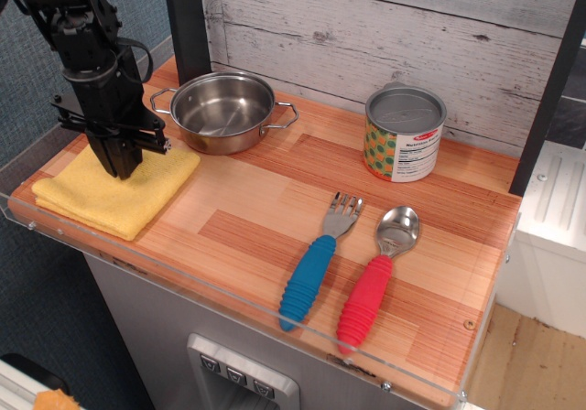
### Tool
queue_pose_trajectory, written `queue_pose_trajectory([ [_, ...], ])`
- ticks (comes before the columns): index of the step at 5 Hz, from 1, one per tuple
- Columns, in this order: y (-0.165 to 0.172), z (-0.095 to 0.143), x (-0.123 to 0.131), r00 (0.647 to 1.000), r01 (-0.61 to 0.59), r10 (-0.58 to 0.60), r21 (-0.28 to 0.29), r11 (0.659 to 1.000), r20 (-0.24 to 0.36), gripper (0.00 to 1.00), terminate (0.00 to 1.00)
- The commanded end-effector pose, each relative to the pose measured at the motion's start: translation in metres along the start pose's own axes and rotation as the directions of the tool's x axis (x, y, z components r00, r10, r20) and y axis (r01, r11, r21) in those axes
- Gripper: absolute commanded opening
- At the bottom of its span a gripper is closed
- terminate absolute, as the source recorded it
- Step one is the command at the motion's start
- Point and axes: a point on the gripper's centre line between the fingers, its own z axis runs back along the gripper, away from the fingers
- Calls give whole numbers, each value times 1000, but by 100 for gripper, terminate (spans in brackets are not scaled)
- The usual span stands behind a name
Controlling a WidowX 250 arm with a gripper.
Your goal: Move towel next to fork
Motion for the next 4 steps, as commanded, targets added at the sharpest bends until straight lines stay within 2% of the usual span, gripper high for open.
queue_pose_trajectory([
  [1,-2,0,-6,1000,-23,23,14,1000,4,0,0],
  [2,-7,2,-8,1000,-29,29,-38,999,-9,0,0],
  [3,-18,2,-9,1000,-15,13,-68,998,-23,0,0],
  [4,-34,5,-12,1000,-12,12,-99,995,-6,0,0],
])
